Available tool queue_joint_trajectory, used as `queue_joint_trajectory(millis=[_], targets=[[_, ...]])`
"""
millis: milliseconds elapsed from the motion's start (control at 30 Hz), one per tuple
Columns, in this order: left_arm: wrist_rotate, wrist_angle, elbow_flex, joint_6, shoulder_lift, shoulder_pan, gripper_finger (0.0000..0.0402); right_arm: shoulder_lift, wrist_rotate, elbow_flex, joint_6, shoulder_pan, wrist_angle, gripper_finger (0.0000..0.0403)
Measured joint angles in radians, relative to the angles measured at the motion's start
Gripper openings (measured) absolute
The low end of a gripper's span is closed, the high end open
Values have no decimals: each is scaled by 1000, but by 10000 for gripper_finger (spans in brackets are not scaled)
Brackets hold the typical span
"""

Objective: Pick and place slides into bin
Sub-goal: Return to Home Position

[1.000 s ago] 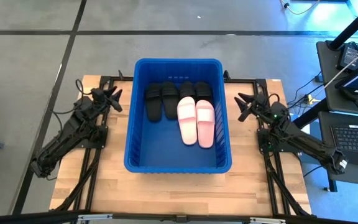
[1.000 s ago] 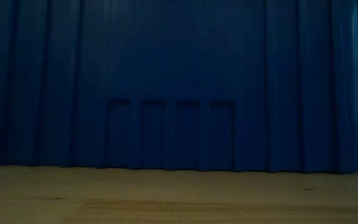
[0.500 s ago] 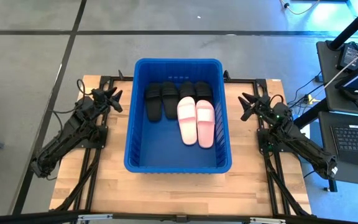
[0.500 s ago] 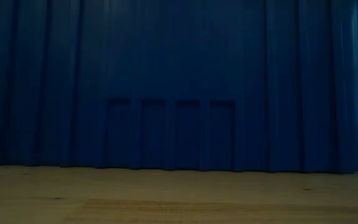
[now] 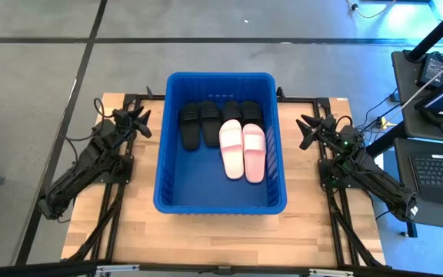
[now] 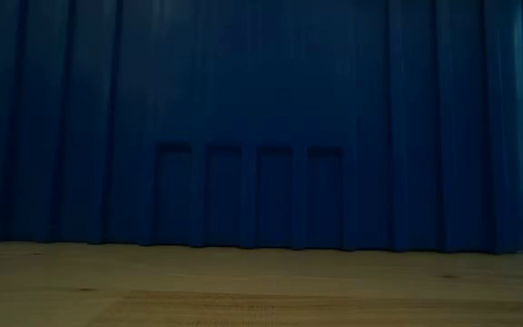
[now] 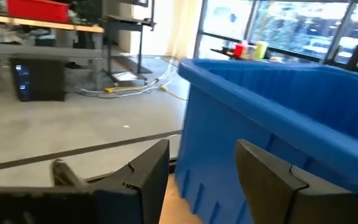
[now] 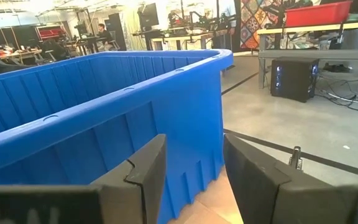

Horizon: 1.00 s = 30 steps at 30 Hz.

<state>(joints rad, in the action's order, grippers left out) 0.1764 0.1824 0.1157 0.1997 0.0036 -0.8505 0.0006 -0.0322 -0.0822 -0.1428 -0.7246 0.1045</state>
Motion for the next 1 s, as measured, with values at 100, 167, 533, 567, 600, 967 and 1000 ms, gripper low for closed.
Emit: queue_joint_trajectory(millis=[100, 167, 533, 567, 600, 967, 1000], targets=[[-32, -63, -59, 6, 0, 0, 176, 0, 0, 0, 6, 0, -1, 161], [-29, -108, -68, -1, 2, 0, 176, 0, 0, 0, 2, 0, -1, 161], [-15, -99, -67, -68, 5, 0, 176, 2, -91, 0, 58, 0, 105, 161], [-16, -99, -67, -76, 5, 0, 176, 4, -92, 1, 70, 0, 104, 161], [-16, -99, -67, -78, 5, 0, 176, 3, -90, 0, 71, 0, 104, 161], [-16, -99, -67, -79, 5, 0, 176, 4, -90, 0, 18, 1, 104, 161], [-16, -99, -67, -79, 5, 0, 176, 4, -90, 0, 18, 1, 104, 161]])
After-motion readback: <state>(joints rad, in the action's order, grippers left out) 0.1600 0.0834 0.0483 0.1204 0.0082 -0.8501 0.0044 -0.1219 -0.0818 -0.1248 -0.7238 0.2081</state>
